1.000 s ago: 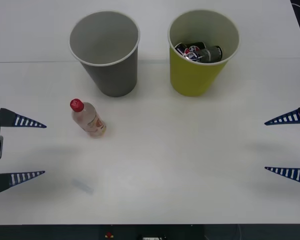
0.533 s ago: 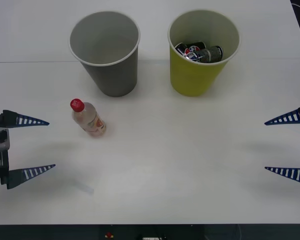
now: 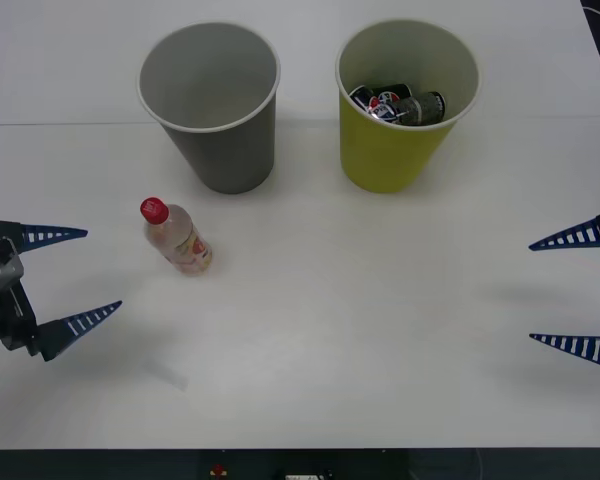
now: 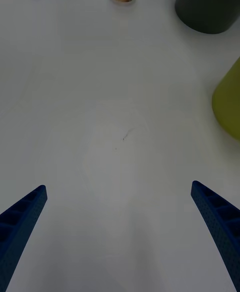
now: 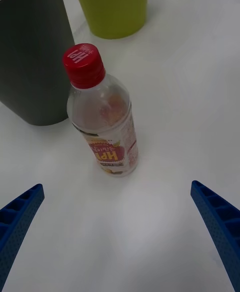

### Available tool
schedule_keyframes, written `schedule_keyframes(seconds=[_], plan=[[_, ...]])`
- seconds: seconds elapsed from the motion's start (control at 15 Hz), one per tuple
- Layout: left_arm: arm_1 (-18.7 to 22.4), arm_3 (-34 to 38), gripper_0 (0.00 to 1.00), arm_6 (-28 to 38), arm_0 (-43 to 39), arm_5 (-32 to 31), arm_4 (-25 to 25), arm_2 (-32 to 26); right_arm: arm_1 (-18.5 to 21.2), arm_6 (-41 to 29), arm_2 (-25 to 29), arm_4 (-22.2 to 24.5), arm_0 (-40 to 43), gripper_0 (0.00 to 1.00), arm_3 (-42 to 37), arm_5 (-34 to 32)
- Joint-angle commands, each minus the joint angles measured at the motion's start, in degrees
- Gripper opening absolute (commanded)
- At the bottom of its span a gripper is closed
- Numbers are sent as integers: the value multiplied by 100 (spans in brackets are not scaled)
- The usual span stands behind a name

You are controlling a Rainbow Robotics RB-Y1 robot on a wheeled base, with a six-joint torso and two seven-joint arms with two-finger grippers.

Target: Put the can into the green bin and the plastic bottle into the gray bin

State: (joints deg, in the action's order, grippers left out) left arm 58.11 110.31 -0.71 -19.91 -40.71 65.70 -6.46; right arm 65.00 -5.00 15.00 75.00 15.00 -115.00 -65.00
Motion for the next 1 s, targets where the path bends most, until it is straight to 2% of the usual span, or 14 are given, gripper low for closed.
schedule_keyframes(seconds=[0.07,0.4,0.67,1.0], plan=[[-229,0,100,79,-57,661,-172,356,0,0,0,0,0,100,0,0],[-511,-167,100,150,13,1346,-365,743,0,0,0,0,0,100,0,0],[-757,-695,100,53,575,1364,-901,1402,0,0,0,0,0,100,0,0],[-1144,-1046,100,-88,1094,1372,-901,1718,0,0,0,0,0,100,0,0]])
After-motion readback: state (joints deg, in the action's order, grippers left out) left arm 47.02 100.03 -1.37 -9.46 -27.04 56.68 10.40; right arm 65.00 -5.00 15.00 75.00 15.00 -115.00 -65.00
